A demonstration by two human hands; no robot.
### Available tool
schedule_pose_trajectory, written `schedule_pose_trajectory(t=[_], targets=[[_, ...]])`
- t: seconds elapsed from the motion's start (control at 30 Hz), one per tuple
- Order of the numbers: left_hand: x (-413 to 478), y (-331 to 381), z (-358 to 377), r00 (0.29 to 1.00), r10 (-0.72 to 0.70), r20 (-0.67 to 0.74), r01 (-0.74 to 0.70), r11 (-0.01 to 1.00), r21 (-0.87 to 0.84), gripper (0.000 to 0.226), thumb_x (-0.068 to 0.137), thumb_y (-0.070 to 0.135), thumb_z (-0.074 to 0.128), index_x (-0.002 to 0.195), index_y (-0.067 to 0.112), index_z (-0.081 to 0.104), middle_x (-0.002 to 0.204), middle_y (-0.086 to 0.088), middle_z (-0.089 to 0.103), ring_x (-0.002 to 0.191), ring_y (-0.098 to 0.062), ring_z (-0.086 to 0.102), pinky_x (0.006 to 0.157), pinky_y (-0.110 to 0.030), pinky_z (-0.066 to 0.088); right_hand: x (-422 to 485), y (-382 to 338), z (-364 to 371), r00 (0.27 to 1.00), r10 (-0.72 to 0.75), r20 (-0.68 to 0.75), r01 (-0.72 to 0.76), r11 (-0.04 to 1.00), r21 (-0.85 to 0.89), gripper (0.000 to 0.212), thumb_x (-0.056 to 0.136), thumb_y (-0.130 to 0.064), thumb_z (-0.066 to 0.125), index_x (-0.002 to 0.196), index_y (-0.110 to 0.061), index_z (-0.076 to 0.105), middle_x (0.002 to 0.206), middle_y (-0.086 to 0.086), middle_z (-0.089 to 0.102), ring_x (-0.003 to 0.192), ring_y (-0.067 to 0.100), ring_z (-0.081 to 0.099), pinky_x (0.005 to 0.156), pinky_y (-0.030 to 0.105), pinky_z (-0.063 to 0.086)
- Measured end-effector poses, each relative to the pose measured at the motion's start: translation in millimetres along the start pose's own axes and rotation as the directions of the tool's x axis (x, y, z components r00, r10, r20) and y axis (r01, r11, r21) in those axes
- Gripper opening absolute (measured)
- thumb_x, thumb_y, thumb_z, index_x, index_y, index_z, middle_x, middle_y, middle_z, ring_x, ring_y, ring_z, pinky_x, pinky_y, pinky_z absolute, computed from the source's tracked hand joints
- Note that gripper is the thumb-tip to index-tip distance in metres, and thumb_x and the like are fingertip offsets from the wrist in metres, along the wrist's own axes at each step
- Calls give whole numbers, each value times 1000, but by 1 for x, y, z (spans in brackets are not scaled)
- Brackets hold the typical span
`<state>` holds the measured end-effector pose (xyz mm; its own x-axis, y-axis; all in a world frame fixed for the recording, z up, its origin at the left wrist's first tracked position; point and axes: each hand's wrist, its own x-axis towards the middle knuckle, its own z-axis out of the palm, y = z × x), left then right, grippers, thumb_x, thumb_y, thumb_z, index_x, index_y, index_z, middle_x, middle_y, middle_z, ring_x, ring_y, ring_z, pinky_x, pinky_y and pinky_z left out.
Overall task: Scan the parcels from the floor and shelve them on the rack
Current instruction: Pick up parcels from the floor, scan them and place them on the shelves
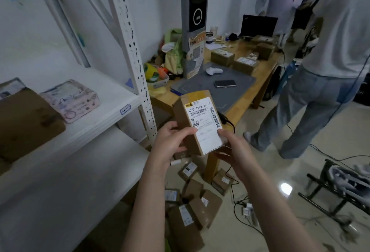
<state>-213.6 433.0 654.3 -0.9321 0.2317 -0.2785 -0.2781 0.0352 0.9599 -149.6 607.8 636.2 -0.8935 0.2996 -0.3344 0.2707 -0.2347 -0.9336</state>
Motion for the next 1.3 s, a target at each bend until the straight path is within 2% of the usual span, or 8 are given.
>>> schedule_pose_trajectory(t=[0.33, 0.5, 0.67, 0.83, 0.93, 1.07, 1.2, 1.3], targets=[[78, 7, -19, 993, -45, -113, 42, 999, -29, 39, 86, 20, 78, 119, 12, 59, 105, -7, 74, 86, -14, 73, 61, -22, 59, 104, -4, 18, 998, 59, -16, -60, 997, -53, 45, 87, -45, 67, 119, -14, 66, 101, 6, 76, 90, 23, 74, 92, 49, 57], [119, 3, -9, 980, -78, -183, 73, 997, -34, 31, 87, 22, 77, 112, 18, 60, 111, -6, 73, 98, -19, 72, 78, -33, 61, 161, -11, 8, 997, 58, -59, -58, 998, 0, 22, 96, -31, 61, 98, -10, 67, 96, 12, 74, 81, 25, 70, 77, 40, 56], [171, -4, 18, 942, -131, -309, 110, 990, -84, 55, 84, 27, 79, 132, 17, 55, 123, -4, 69, 111, -24, 68, 88, -39, 59, 244, -18, -14, 988, 92, -123, -92, 996, 1, 21, 96, -28, 62, 108, -11, 63, 103, 7, 72, 93, 26, 70, 79, 39, 59], [208, -19, 55, 872, -246, -423, 170, 963, -210, 51, 84, 22, 79, 129, 15, 57, 119, -5, 71, 100, -21, 72, 63, -26, 59, 327, -11, -53, 979, 77, -189, -110, 979, -173, 15, 93, -26, 65, 101, -13, 67, 96, 6, 66, 90, 21, 61, 73, 32, 50], [223, -22, 74, 824, -294, -485, 192, 949, -249, 47, 84, 23, 79, 126, 14, 60, 115, -6, 72, 96, -20, 71, 62, -27, 59, 372, -2, -63, 982, 102, -158, -159, 899, -409, 23, 92, -30, 66, 111, -15, 66, 97, 2, 65, 91, 19, 62, 82, 36, 55], [229, -23, 81, 747, -340, -572, 172, 929, -327, 46, 83, 22, 80, 123, 13, 60, 113, -7, 71, 99, -22, 69, 81, -36, 59, 411, 13, -58, 988, 151, -8, -113, 703, -702, 31, 91, -30, 63, 119, -15, 62, 96, 4, 64, 85, 20, 61, 66, 32, 51], [222, -32, 80, 660, -371, -653, 166, 920, -355, 48, 81, 23, 81, 123, 13, 59, 115, -9, 71, 102, -26, 70, 89, -43, 59, 433, 33, -54, 978, 204, 43, -88, 589, -804, 40, 93, -26, 59, 129, -11, 54, 112, 11, 63, 101, 29, 62, 80, 39, 53], [213, -40, 83, 598, -399, -695, 148, 907, -393, 48, 81, 20, 81, 123, 9, 59, 116, -12, 70, 100, -27, 70, 87, -43, 60, 439, 46, -60, 958, 286, 29, -127, 512, -849, 36, 94, -17, 55, 127, -3, 52, 102, 12, 60, 94, 28, 58, 74, 36, 46]])
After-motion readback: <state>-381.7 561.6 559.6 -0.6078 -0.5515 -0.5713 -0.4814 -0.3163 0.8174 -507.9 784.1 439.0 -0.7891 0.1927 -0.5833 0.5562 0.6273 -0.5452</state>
